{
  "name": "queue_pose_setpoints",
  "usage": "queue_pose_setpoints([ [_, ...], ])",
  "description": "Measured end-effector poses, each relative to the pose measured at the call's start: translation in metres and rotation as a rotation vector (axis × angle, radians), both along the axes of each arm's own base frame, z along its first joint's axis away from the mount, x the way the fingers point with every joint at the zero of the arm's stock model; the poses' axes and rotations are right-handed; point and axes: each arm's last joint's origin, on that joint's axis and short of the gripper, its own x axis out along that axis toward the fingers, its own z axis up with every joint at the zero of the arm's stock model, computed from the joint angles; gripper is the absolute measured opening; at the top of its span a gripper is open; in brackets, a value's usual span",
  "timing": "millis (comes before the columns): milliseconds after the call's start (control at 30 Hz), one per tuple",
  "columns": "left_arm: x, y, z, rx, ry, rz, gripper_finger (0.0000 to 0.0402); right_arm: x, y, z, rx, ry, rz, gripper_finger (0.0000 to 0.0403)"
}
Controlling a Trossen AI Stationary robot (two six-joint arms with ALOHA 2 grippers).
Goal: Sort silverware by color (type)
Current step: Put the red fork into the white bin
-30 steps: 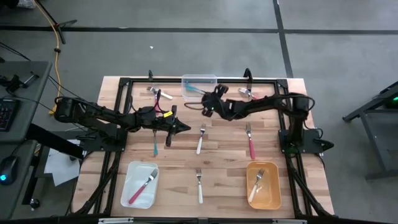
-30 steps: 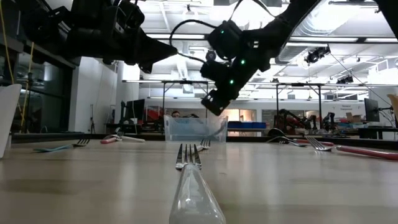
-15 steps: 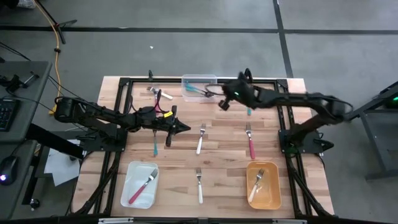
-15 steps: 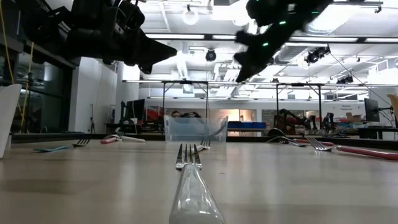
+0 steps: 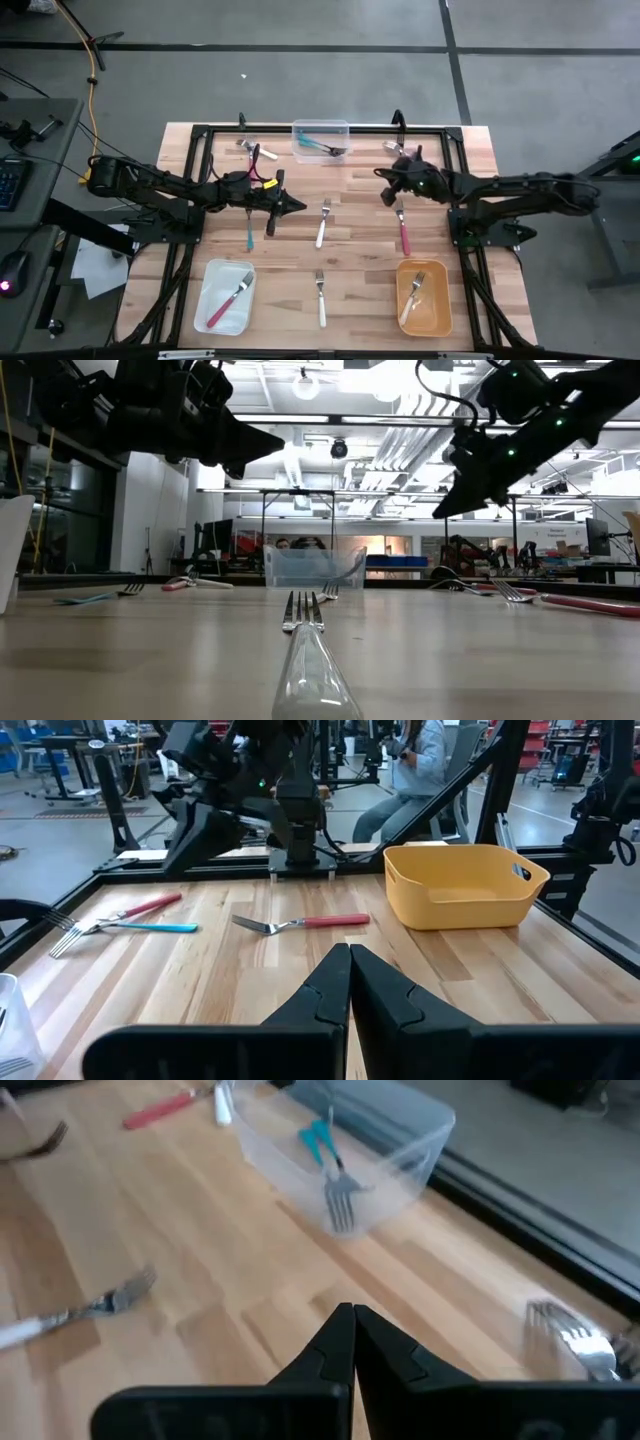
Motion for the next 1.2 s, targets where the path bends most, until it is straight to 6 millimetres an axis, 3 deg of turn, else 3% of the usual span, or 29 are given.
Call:
queue_pose_setpoints([
  [233,0.0,0.0,-0.001,-0.001,0.011,0.0,0.0003,-0.02,-0.026,0.013,0.085,0.193,-0.19,0.0014],
  [400,0.0,0.0,-0.004,-0.004,0.039,0.0,0.0003,-0.034,-0.05,0.018,0.102,0.317,-0.282,0.0064],
  [567,-0.001,0.0,-0.005,-0.006,0.054,0.0,0.0003,-0.046,-0.067,0.018,0.165,0.365,-0.253,0.0118],
  [900,-0.001,0.0,-0.005,-0.005,0.048,0.002,0.0003,-0.065,-0.102,-0.006,0.265,0.489,-0.245,0.0142],
  [1200,-0.001,0.0,-0.005,-0.005,0.048,0.002,0.0003,-0.065,-0.123,-0.035,0.351,0.539,-0.208,0.0142],
])
